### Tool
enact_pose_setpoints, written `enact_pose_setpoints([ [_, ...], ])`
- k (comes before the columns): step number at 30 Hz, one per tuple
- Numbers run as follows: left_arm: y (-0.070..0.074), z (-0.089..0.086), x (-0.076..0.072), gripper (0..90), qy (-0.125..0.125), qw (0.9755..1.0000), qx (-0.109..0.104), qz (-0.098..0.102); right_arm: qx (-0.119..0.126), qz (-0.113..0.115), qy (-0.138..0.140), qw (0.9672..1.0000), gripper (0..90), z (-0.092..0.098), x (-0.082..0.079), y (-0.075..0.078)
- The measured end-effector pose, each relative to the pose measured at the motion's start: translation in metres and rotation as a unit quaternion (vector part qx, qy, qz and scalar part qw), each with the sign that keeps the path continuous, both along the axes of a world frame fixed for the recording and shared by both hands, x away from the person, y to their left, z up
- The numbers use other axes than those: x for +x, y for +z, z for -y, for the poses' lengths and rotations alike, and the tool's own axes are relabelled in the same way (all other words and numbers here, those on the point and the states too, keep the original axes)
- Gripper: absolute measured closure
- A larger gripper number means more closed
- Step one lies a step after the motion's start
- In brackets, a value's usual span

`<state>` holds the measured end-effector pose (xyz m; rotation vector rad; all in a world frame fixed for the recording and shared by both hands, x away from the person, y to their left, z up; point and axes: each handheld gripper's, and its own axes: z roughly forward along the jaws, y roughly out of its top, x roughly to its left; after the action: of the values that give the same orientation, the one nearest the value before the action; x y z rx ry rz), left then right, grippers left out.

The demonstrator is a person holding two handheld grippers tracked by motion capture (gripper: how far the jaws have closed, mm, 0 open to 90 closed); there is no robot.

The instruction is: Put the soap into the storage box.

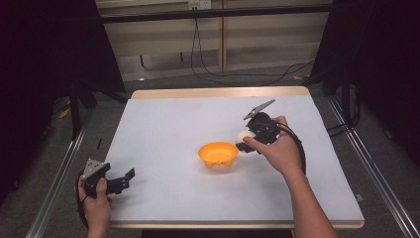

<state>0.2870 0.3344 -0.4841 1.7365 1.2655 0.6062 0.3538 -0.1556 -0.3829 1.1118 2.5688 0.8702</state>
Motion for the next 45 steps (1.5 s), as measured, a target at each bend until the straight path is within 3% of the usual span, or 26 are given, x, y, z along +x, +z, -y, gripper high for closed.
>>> enact_pose_setpoints([
  [45, 0.000, 0.000, 0.000, 1.0, 0.000, 1.0000, -0.001, -0.001, -0.010, -0.015, 0.058, 0.9982, 24.6, -0.069, 0.011, -0.016],
])
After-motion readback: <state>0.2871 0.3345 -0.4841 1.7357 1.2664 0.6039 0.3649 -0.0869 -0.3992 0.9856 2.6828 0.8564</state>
